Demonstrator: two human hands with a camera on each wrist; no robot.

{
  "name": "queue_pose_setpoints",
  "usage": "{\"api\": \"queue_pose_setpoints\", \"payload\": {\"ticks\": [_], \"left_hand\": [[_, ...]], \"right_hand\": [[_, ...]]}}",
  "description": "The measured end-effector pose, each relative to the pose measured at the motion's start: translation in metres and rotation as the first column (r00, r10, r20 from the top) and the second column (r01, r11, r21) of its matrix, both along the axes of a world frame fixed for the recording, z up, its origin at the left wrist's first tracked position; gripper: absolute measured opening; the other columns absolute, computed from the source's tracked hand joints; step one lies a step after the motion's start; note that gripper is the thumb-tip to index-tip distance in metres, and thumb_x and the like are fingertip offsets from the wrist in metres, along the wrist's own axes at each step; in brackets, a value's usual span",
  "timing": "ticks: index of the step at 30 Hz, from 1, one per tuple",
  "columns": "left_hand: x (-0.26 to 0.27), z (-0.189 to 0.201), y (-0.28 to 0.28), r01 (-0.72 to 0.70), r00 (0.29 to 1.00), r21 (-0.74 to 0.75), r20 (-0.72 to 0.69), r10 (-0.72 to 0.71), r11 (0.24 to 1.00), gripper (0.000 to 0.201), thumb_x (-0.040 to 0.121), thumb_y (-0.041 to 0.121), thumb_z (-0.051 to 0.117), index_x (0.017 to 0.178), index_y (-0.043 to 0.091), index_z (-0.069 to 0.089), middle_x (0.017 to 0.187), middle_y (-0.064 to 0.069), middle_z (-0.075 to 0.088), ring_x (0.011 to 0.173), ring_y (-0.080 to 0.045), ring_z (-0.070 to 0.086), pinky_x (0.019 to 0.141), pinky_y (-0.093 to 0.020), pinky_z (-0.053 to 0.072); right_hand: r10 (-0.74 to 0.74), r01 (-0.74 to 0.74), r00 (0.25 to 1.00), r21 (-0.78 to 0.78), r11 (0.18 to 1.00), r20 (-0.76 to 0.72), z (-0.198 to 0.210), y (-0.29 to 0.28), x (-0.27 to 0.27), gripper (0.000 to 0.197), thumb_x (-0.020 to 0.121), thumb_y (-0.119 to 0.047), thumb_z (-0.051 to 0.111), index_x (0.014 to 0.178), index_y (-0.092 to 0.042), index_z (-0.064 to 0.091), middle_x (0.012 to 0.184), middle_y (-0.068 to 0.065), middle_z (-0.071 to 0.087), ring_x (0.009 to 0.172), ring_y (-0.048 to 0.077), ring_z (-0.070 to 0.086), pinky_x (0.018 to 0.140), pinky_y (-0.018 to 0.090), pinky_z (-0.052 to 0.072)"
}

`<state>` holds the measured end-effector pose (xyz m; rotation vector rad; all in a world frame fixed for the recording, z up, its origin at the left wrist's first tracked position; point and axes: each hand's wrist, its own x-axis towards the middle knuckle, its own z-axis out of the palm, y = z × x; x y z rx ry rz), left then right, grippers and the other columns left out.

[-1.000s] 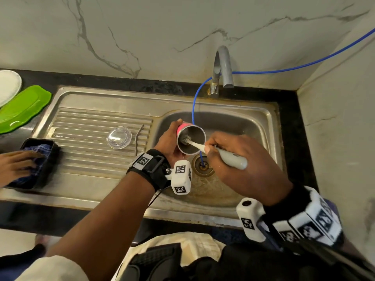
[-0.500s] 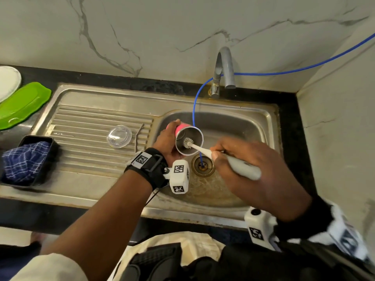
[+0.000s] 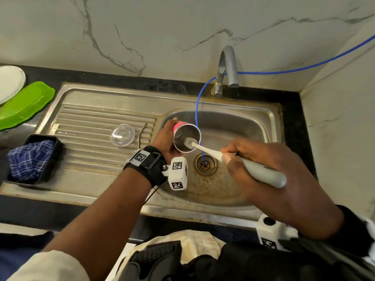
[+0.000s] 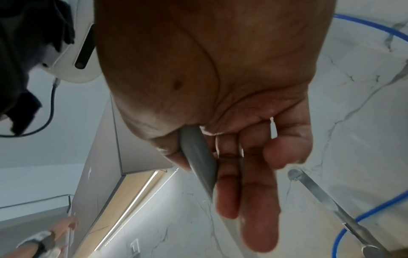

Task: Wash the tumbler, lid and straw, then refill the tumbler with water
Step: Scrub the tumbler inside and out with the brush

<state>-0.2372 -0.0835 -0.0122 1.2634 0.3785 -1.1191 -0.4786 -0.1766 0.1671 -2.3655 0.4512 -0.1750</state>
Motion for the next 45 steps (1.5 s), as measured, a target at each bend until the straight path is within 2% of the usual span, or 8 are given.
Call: {"api": "queue_pose_setpoints", "payload": {"ticks": [3, 9, 12, 15, 20, 28, 38, 45], "left_hand": [[-0.005, -0.002, -0.003, 0.003, 1.0, 0.011, 0.011, -0.003, 1.0, 0.076, 0.086, 0.061, 0.071, 0.141, 0.008, 0.062, 0.124, -0.022, 0.073, 0.104, -0.036, 0.074, 0.076, -0.046, 0.062], [-0.006, -0.009, 0.001, 0.031, 0.999, 0.001, -0.044, -0.031, 1.0, 0.075, 0.088, 0.063, 0.069, 0.136, 0.005, 0.065, 0.113, -0.018, 0.074, 0.089, -0.029, 0.074, 0.066, -0.037, 0.061], [-0.001, -0.004, 0.003, 0.044, 0.998, -0.028, -0.047, -0.046, 0.999, 0.062, 0.094, 0.061, 0.062, 0.118, 0.005, 0.071, 0.104, -0.016, 0.075, 0.086, -0.027, 0.073, 0.064, -0.034, 0.062], [0.006, -0.004, 0.007, 0.036, 0.999, -0.024, -0.012, -0.036, 0.999, 0.051, 0.1, 0.057, 0.054, 0.104, 0.008, 0.071, 0.09, -0.014, 0.074, 0.069, -0.024, 0.073, 0.049, -0.028, 0.057], [0.004, -0.002, 0.009, 0.015, 1.0, -0.001, -0.007, -0.015, 1.0, 0.056, 0.097, 0.059, 0.058, 0.114, 0.008, 0.071, 0.102, -0.016, 0.075, 0.08, -0.027, 0.074, 0.057, -0.032, 0.06], [-0.011, 0.002, 0.003, 0.107, 0.994, 0.014, -0.002, -0.107, 0.994, 0.056, 0.1, 0.059, 0.052, 0.112, 0.006, 0.066, 0.073, -0.012, 0.07, 0.052, -0.02, 0.068, 0.041, -0.025, 0.051], [0.005, 0.0, 0.01, 0.057, 0.998, 0.032, -0.004, -0.057, 0.998, 0.071, 0.093, 0.067, 0.058, 0.131, 0.008, 0.068, 0.107, -0.016, 0.075, 0.085, -0.027, 0.073, 0.057, -0.031, 0.058], [-0.008, 0.001, 0.0, 0.115, 0.992, -0.014, -0.042, -0.115, 0.993, 0.068, 0.093, 0.066, 0.058, 0.125, 0.007, 0.068, 0.088, -0.013, 0.073, 0.067, -0.023, 0.072, 0.051, -0.03, 0.056]], "right_hand": [[-0.014, 0.015, 1.0, -0.031, 0.999, 0.013, -0.02, 0.005, 0.013, 0.027, 0.101, -0.049, 0.048, 0.092, -0.03, 0.065, 0.068, -0.01, 0.064, 0.064, 0.013, 0.062, 0.06, 0.04, 0.05], [-0.052, 0.054, 0.998, -0.035, 0.998, 0.038, -0.054, 0.004, 0.034, 0.024, 0.1, -0.045, 0.049, 0.088, -0.029, 0.062, 0.065, -0.011, 0.061, 0.06, 0.01, 0.058, 0.057, 0.036, 0.045], [-0.036, 0.036, 0.999, -0.008, 0.999, 0.031, -0.041, 0.004, 0.026, 0.024, 0.104, -0.042, 0.051, 0.089, -0.029, 0.065, 0.067, -0.01, 0.063, 0.063, 0.011, 0.061, 0.057, 0.031, 0.043], [-0.013, 0.013, 1.0, 0.03, 0.999, 0.02, -0.016, 0.004, 0.012, 0.025, 0.105, -0.04, 0.052, 0.09, -0.027, 0.067, 0.07, -0.008, 0.066, 0.065, 0.015, 0.064, 0.058, 0.031, 0.046], [-0.044, 0.042, 0.999, 0.065, 0.997, 0.032, -0.005, 0.004, 0.003, 0.026, 0.106, -0.04, 0.053, 0.089, -0.027, 0.068, 0.07, -0.006, 0.067, 0.063, 0.016, 0.065, 0.057, 0.036, 0.049], [-0.059, 0.058, 0.998, -0.097, 0.994, -0.006, -0.039, 0.011, 0.025, 0.028, 0.101, -0.052, 0.046, 0.096, -0.032, 0.065, 0.07, -0.012, 0.065, 0.066, 0.011, 0.062, 0.062, 0.04, 0.05], [-0.025, 0.025, 1.0, -0.098, 0.995, 0.01, -0.002, 0.015, 0.007, 0.035, 0.103, -0.054, 0.043, 0.096, -0.029, 0.067, 0.067, -0.008, 0.063, 0.061, 0.014, 0.062, 0.057, 0.037, 0.049], [-0.064, 0.064, 0.998, -0.087, 0.994, 0.007, -0.03, 0.009, 0.024, 0.029, 0.101, -0.05, 0.046, 0.093, -0.029, 0.065, 0.068, -0.01, 0.065, 0.063, 0.012, 0.062, 0.06, 0.04, 0.05]]}}
